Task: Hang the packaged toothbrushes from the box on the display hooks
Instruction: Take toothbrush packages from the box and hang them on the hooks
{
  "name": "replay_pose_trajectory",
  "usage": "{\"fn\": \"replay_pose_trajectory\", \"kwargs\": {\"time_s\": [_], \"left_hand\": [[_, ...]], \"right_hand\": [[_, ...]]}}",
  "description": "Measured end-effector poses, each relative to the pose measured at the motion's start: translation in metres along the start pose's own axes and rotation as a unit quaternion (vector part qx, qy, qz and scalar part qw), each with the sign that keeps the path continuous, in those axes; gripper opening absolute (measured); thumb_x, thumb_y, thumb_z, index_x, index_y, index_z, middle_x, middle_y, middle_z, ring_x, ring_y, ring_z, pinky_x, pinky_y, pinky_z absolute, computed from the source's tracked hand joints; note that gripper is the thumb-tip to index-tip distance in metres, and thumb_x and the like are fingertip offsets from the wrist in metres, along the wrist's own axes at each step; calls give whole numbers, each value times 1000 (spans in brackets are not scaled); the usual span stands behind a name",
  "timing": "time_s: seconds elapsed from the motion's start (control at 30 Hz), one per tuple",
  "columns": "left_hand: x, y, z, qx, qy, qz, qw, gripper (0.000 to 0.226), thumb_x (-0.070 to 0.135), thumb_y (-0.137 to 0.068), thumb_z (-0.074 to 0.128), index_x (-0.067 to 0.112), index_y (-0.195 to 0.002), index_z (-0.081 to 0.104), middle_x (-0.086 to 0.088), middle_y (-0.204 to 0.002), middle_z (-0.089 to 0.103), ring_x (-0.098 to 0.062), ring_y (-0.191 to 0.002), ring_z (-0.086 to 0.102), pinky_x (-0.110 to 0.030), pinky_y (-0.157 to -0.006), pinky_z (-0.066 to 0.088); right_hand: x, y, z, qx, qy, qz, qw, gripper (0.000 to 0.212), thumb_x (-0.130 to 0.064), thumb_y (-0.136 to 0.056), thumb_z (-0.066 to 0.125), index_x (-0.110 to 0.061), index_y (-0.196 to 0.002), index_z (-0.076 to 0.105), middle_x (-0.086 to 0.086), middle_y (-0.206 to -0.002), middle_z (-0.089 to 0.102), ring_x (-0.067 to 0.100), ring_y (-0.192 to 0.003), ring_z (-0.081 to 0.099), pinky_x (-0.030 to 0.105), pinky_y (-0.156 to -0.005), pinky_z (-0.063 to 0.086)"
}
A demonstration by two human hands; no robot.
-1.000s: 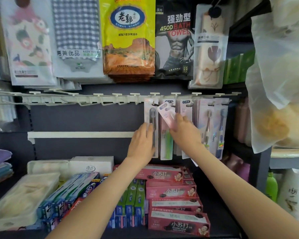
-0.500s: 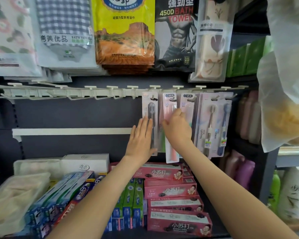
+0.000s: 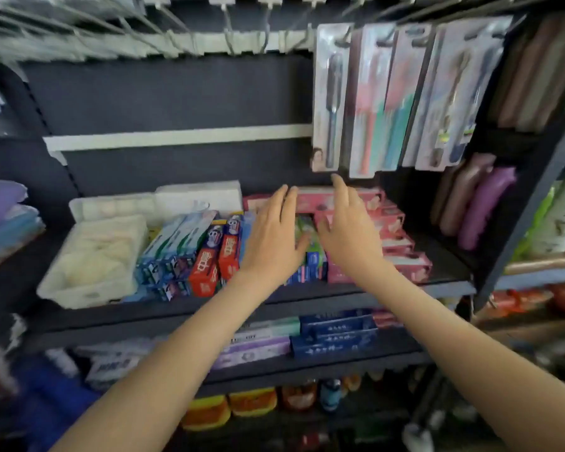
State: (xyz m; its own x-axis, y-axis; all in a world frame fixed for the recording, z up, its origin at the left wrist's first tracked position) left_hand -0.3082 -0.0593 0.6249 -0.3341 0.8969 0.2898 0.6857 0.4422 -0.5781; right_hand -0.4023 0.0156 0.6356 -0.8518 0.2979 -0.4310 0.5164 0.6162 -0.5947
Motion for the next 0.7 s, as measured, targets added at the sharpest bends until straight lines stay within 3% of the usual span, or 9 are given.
{"fn": "replay_pose_trajectory", "kwargs": {"time_s": [0.1,0.17,0.23,0.3,0.37,0.47,0.53,0.6,0.7], "left_hand": [[-24,73,12,-57,34,-21,998,66,24,-95,58,4,-149,27,-11,-155,29,-25,-143,27,-25,-115,16],[-45,124,24,-123,45,-52,990,65,31,-99,50,9,-152,20,-4,-157,23,-18,-144,21,-16,-112,12],[-72,176,39,-174,42,-87,980,62,34,-100,45,13,-153,19,-1,-157,25,-15,-143,23,-20,-113,20],[-100,225,55,-205,38,-123,970,58,32,-99,48,10,-150,28,-6,-150,36,-20,-138,36,-26,-109,31],[-127,279,77,-251,35,-178,951,56,29,-99,50,8,-148,32,-8,-146,42,-23,-133,42,-29,-107,34],[-166,363,122,-357,33,-272,893,57,31,-101,42,15,-152,20,-4,-153,29,-20,-135,38,-26,-104,32],[-189,419,151,-404,12,-315,859,59,33,-102,39,19,-153,13,-2,-153,28,-19,-123,48,-25,-89,41],[-209,470,180,-436,-17,-334,836,59,36,-102,39,24,-153,10,-3,-151,30,-18,-109,55,-25,-72,42],[-233,537,235,-485,-47,-356,797,53,34,-101,40,22,-149,19,-2,-143,37,-17,-113,51,-26,-84,44]], "right_hand": [[-15,69,44,-97,-5,-1,995,66,-12,-94,53,-6,-150,19,14,-146,37,32,-129,41,39,-94,42],[-21,112,75,-145,-1,6,989,64,-16,-97,51,-10,-151,18,9,-147,36,27,-128,43,31,-85,42],[-27,153,107,-185,1,4,983,63,-19,-98,51,-12,-151,19,7,-141,42,26,-119,50,25,-73,40],[-29,194,140,-235,-6,5,972,62,-20,-98,51,-13,-151,20,7,-138,44,25,-119,50,24,-71,39],[-25,237,173,-307,-7,5,952,67,-17,-95,55,-13,-152,20,10,-134,49,27,-115,53,28,-72,44],[-2,300,224,-386,8,3,923,77,-8,-84,68,-6,-149,27,16,-118,60,35,-100,63,37,-71,55],[18,341,259,-441,41,2,897,79,-14,-90,63,-10,-152,13,14,-128,56,31,-110,60,35,-81,53],[43,386,294,-524,69,30,849,73,-26,-101,42,-16,-152,-10,5,-147,37,22,-131,42,28,-98,41],[81,455,350,-581,99,30,807,76,-23,-103,37,-17,-146,-26,2,-157,20,19,-141,26,27,-110,28]]}}
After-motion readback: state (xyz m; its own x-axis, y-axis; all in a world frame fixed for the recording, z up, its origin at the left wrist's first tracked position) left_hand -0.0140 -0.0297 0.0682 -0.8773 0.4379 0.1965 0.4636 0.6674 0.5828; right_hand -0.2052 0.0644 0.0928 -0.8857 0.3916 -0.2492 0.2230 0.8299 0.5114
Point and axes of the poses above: each hand's wrist, its own y-axis away from the middle knuckle, its own z-axis out of the palm, x = y × z, the point moved 6 cm from there along -y, towards the middle knuckle
